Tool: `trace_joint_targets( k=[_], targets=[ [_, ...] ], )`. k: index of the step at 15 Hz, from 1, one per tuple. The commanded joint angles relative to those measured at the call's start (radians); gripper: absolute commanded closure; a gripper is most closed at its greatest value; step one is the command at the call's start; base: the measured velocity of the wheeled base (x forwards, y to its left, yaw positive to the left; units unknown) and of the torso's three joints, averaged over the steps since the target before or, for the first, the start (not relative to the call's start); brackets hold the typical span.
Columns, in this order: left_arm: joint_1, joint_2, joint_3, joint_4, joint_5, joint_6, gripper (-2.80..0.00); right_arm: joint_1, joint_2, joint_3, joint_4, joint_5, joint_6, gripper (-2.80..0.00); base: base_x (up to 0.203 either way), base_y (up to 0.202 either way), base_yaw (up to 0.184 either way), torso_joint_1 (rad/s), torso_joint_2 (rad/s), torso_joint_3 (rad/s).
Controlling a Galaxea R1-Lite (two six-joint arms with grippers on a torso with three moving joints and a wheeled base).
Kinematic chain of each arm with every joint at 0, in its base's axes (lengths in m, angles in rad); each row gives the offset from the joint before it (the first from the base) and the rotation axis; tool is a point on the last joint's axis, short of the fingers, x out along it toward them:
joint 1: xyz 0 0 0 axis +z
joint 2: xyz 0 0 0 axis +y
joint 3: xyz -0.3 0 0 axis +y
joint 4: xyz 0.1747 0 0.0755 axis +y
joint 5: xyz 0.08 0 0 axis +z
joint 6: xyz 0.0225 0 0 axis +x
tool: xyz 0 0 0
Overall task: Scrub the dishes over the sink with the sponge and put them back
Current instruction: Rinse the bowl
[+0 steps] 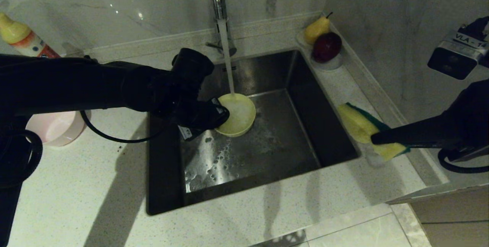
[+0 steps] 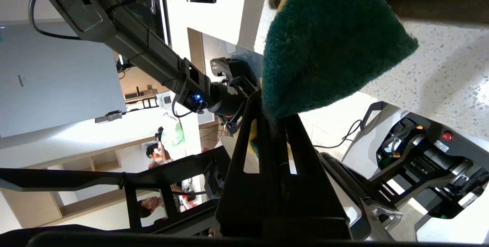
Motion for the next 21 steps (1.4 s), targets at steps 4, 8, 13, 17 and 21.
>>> trace_joint_targets(
  k=[4, 8, 13, 17, 21],
  targets=[
    [0.0, -0.032, 0.005, 0.009, 0.007, 0.0, 0.0, 0.0, -0.006, -0.002, 0.004, 0.004, 0.004, 0.0, 0.0, 0.0, 0.0, 0.0, 0.0, 0.0],
    [-0.006, -0.133, 0.068, -0.059, 0.247, 0.085, 0.0, 0.0, 0.0, -0.002, 0.004, 0.004, 0.002, 0.0, 0.0, 0.0, 0.0, 0.0, 0.0, 0.0],
    [-0.006, -0.24, 0.299, -0.506, 0.427, 0.397, 0.0, -0.009, 0.017, 0.001, 0.006, 0.003, 0.004, 0.0, 0.0, 0.0, 0.0, 0.0, 0.0, 0.0],
    [-0.004, -0.282, 0.475, -0.895, 0.465, 0.626, 0.0, -0.01, 0.032, -0.02, 0.014, 0.004, 0.007, 0.0, 0.0, 0.0, 0.0, 0.0, 0.0, 0.0],
    [0.001, -0.305, 0.599, -1.182, 0.465, 0.785, 0.0, -0.01, 0.052, -0.026, 0.012, 0.004, 0.007, 0.0, 0.0, 0.0, 0.0, 0.0, 0.0, 0.0]
  ],
)
